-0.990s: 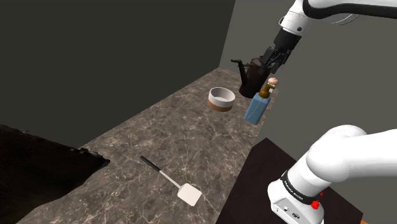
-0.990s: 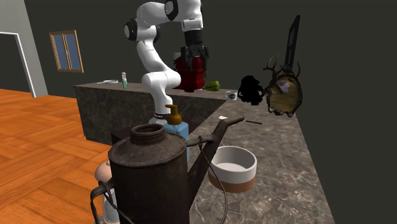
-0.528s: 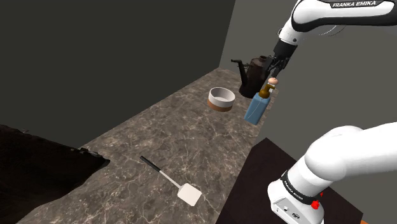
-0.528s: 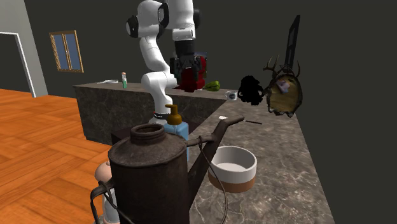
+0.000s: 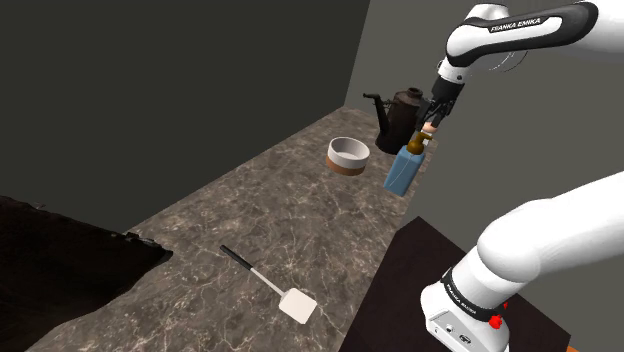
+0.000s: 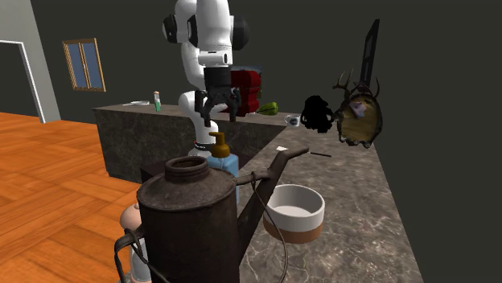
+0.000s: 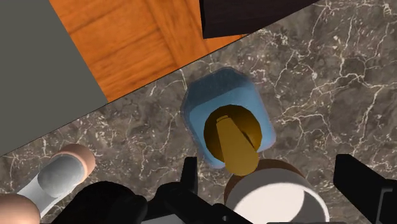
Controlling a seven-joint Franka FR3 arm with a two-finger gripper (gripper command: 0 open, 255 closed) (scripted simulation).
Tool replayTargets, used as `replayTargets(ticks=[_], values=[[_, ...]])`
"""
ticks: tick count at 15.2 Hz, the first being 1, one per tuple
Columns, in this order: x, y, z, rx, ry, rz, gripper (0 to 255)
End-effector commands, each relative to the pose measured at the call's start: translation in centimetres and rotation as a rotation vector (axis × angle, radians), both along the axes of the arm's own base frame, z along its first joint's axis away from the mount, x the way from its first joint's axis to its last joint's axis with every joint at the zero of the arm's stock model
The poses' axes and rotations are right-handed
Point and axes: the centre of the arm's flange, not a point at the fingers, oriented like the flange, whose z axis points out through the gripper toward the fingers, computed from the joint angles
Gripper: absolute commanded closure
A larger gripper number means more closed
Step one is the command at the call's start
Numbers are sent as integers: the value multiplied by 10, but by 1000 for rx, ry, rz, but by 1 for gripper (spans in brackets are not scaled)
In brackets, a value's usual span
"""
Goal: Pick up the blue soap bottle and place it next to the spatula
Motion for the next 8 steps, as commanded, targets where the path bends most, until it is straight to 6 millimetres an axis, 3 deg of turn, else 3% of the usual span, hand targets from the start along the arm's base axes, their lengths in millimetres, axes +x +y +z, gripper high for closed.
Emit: replayTargets(ticks=[1, 8], values=[[5, -11, -11, -5, 4, -3, 0], [5, -11, -46, -5, 4, -3, 0]])
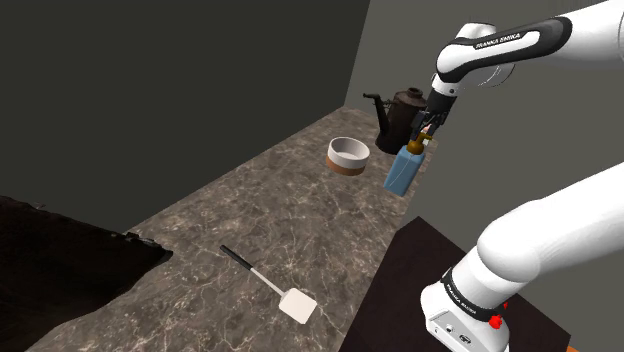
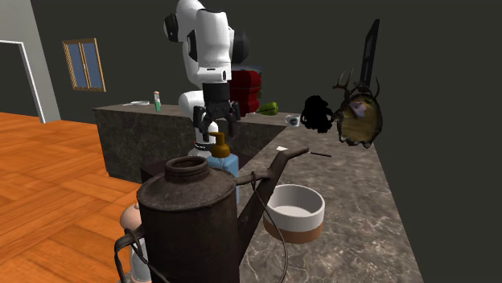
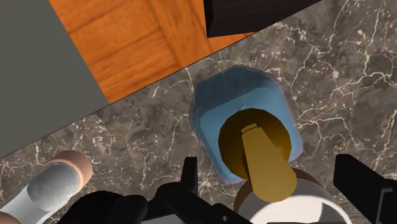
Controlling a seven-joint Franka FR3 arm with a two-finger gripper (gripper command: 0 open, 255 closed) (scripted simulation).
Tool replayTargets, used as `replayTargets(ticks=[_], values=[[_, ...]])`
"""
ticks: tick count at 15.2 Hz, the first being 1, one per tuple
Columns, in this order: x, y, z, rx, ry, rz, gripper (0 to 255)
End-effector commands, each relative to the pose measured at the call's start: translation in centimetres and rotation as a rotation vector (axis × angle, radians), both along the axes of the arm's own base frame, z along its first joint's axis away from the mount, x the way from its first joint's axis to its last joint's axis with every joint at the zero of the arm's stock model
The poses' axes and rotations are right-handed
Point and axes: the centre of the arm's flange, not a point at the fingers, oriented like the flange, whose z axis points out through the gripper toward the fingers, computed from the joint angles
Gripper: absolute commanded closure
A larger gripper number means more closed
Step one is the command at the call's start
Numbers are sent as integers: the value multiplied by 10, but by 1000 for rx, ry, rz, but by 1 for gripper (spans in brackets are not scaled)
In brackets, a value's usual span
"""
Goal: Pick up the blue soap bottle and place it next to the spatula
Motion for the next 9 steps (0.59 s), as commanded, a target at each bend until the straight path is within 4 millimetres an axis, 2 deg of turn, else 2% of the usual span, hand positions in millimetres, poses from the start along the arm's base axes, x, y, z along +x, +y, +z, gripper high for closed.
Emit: replayTargets(ticks=[1, 8, 9], values=[[0, 0, -5, 0, 0, 0, 0], [0, 0, -5, 0, 0, 0, 0], [0, 0, -5, 0, 0, 0, 255]])
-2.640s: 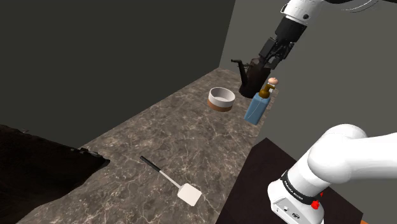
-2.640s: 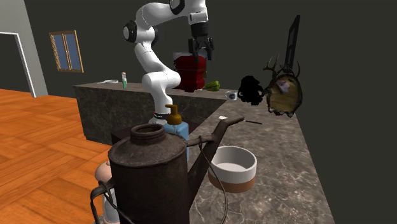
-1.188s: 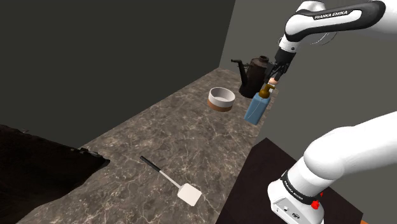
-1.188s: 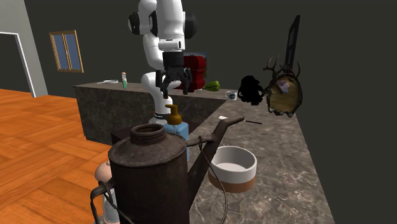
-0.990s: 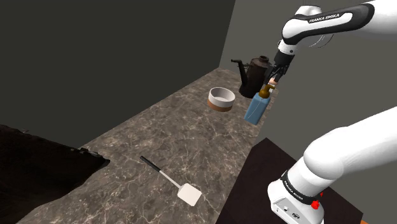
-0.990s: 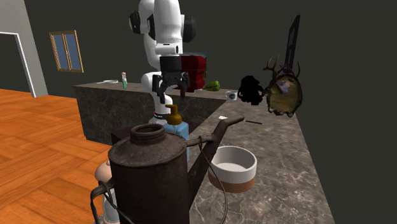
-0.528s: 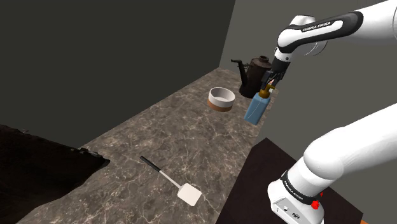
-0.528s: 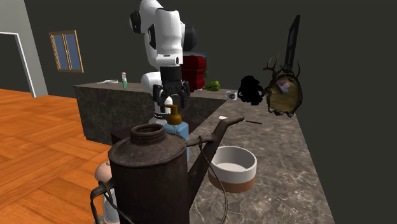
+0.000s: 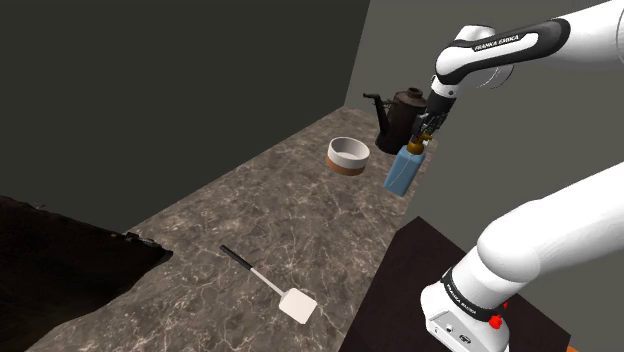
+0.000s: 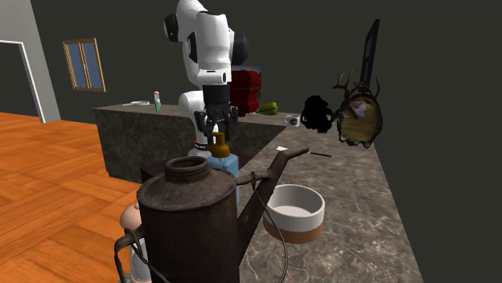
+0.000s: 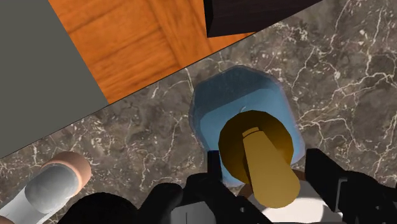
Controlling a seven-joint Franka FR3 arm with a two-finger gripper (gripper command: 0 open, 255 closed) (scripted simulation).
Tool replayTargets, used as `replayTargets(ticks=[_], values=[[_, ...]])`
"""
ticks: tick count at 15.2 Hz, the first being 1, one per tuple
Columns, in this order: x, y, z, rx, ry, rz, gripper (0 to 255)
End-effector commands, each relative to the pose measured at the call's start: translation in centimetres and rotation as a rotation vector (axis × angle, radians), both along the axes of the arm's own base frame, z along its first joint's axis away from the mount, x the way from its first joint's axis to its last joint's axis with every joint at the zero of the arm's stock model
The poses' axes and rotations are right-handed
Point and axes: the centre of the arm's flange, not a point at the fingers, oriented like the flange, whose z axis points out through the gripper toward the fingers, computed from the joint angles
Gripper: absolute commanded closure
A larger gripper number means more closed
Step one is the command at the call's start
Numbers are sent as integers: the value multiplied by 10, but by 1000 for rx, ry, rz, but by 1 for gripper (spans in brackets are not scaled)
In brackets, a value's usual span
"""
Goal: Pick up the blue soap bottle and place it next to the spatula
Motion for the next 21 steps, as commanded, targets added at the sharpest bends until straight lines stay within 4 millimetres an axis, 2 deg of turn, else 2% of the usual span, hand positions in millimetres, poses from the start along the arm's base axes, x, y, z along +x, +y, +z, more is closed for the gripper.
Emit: replayTargets(ticks=[1, 9, 21], values=[[0, 0, 0, 0, 0, 0, 255], [0, 0, 0, 0, 0, 0, 255], [0, 0, 63, 0, 0, 0, 255]])
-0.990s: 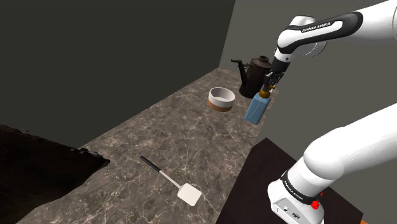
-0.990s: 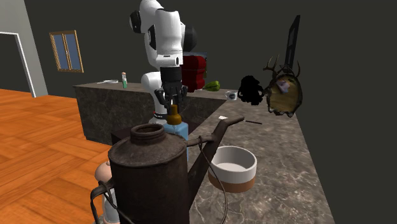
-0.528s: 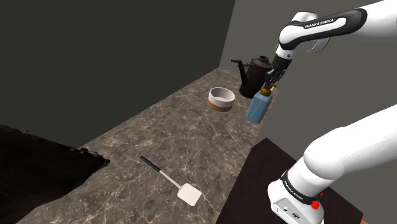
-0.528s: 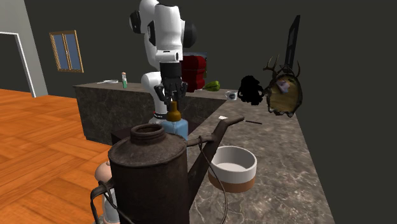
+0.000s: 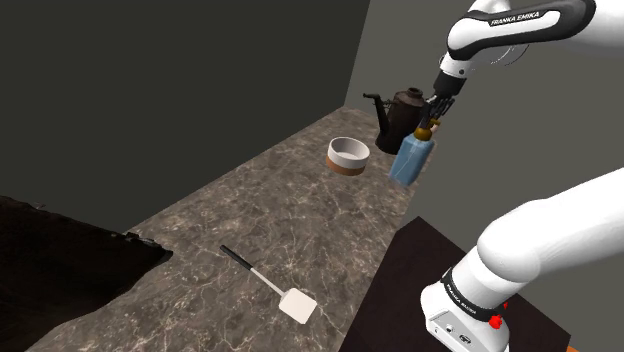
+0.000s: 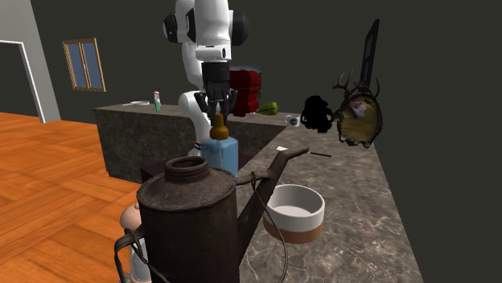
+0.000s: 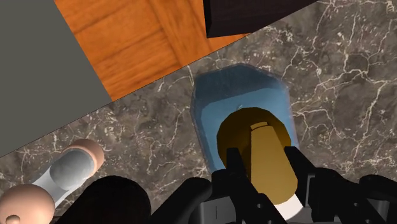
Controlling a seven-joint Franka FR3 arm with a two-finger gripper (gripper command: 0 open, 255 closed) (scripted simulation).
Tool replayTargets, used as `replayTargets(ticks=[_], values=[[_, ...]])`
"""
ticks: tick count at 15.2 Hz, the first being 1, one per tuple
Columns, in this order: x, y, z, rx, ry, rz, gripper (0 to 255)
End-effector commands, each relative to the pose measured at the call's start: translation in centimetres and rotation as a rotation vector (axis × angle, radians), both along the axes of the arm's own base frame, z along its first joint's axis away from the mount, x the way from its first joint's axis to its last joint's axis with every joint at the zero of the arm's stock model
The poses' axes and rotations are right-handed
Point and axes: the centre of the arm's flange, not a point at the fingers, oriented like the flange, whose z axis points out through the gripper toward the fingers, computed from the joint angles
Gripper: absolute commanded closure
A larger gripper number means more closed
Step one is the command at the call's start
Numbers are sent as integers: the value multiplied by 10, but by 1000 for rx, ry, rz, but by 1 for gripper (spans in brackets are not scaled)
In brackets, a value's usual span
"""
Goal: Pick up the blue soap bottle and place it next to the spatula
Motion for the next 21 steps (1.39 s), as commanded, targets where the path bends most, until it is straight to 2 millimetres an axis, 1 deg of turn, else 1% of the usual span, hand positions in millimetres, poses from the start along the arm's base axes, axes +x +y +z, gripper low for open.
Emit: replayTargets(ticks=[1, 21], values=[[-1, 0, 11, 0, 0, 0, 255], [-1, 0, 116, 0, 0, 0, 255]])
